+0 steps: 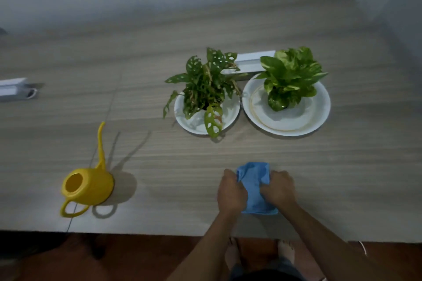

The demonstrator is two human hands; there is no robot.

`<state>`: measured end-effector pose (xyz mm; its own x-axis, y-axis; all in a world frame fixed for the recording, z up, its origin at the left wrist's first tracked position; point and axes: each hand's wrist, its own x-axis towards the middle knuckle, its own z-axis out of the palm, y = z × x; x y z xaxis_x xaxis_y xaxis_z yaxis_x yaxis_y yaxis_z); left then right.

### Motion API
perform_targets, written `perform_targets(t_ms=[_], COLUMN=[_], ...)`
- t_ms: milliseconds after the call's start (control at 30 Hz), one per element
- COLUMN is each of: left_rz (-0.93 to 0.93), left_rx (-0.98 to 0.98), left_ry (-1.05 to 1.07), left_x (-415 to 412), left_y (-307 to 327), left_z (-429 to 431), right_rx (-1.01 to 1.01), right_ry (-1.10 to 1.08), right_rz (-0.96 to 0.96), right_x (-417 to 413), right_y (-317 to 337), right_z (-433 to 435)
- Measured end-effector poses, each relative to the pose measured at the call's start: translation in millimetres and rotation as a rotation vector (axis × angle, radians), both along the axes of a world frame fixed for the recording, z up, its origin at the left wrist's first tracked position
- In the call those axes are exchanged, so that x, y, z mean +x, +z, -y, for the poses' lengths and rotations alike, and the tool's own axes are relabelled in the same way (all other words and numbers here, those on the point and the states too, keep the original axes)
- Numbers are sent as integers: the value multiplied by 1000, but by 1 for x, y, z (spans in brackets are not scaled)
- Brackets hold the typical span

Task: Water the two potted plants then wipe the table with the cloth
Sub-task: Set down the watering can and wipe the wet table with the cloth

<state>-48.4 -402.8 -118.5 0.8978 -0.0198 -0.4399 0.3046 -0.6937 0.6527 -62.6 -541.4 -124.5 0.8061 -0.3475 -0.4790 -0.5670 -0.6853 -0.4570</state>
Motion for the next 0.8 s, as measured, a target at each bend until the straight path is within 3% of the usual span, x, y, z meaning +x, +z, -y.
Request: perform_targets(t_ms=[100,200,367,533,667,733,800], left_rz=[25,100,157,177,211,391,522], left_rx=[-103,-91,63,159,280,475,497], left_ry=[38,103,124,133,145,76,-42], left_x=[5,19,45,70,74,64,53], left_y=[10,14,13,6,-6,-13,-20], left_z=[-36,-89,-200,-287,-315,-312,-299], right_rx=[225,299,463,505,292,72,-112], right_ry=[-117,-76,152,366,461,516,646], right_rz=[25,108,147,125,76,151,273], right_x=[9,22,50,71,74,72,71], right_y=[11,19,17,6,-2,-1,-1], right_z=[-19,-61,-154,-234,-267,-270,-268])
